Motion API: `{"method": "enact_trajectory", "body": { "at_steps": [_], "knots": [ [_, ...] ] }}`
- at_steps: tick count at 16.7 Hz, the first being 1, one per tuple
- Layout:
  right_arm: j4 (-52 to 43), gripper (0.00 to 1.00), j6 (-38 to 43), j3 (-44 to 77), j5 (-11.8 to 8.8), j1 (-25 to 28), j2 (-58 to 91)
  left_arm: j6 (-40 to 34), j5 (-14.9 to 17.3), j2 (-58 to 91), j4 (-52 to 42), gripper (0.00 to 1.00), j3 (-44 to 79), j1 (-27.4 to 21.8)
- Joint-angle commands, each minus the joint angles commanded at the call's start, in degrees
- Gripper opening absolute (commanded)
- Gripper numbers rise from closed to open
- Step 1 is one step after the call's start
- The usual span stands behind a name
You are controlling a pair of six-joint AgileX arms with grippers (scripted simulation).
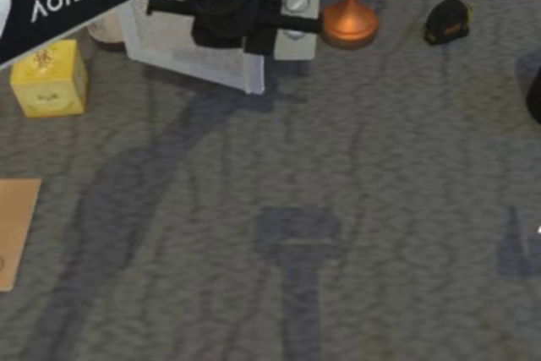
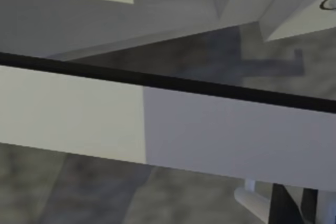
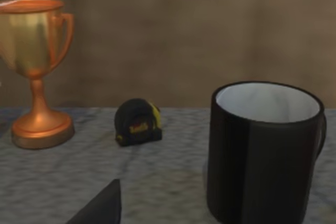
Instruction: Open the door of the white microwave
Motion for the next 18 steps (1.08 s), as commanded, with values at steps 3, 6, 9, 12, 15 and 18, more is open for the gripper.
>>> {"method": "enact_trajectory", "body": {
  "at_steps": [3, 6, 9, 12, 15, 18],
  "knots": [
    [0.0, 1.00, 0.0, 0.0, 0.0, 0.0, 0.0, 1.9, 1.0, -1.7, 1.2, 0.00, -2.5, 0.4],
    [0.0, 1.00, 0.0, 0.0, 0.0, 0.0, 0.0, 1.9, 1.0, -1.7, 1.2, 0.00, -2.5, 0.4],
    [0.0, 1.00, 0.0, 0.0, 0.0, 0.0, 0.0, 1.9, 1.0, -1.7, 1.2, 0.00, -2.5, 0.4],
    [0.0, 1.00, 0.0, 0.0, 0.0, 0.0, 0.0, 1.9, 1.0, -1.7, 1.2, 0.00, -2.5, 0.4],
    [0.0, 1.00, 0.0, 0.0, 0.0, 0.0, 0.0, 1.9, 1.0, -1.7, 1.2, 0.00, -2.5, 0.4],
    [0.0, 1.00, 0.0, 0.0, 0.0, 0.0, 0.0, 1.9, 1.0, -1.7, 1.2, 0.00, -2.5, 0.4]
  ]
}}
